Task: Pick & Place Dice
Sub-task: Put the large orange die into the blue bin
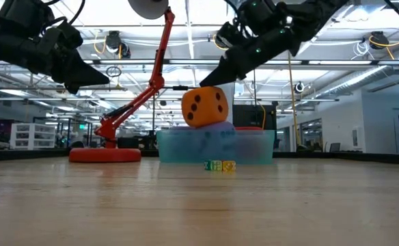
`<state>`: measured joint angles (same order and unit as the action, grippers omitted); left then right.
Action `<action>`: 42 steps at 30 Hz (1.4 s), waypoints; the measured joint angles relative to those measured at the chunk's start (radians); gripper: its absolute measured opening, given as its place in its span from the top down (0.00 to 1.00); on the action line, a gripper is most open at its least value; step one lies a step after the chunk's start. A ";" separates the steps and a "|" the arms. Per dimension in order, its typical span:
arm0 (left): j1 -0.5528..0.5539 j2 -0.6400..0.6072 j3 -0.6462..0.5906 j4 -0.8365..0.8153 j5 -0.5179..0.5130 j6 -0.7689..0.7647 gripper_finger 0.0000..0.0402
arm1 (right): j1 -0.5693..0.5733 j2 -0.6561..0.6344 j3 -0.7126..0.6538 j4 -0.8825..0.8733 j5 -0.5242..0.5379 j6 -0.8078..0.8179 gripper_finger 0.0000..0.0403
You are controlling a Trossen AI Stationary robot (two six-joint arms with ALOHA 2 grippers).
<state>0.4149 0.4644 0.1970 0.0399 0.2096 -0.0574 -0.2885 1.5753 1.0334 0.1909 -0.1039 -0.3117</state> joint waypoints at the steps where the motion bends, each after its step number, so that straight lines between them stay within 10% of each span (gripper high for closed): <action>1: 0.000 0.000 0.000 0.000 0.000 0.000 0.92 | -0.004 0.000 0.009 -0.004 0.019 -0.009 1.00; 20: 0.000 0.000 0.000 0.001 0.001 -0.007 0.92 | -0.071 -0.053 0.075 -0.037 0.098 -0.022 1.00; 29: 0.000 0.000 0.000 -0.014 0.028 0.024 0.92 | -0.048 -0.110 0.076 -0.131 -0.185 0.043 1.00; 42: 0.000 0.000 0.000 0.006 0.026 0.012 0.92 | -0.102 -0.037 0.064 -0.211 -0.141 0.039 1.00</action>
<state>0.4149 0.4644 0.1970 0.0455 0.2356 -0.0458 -0.3906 1.5380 1.0977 -0.0201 -0.2453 -0.2729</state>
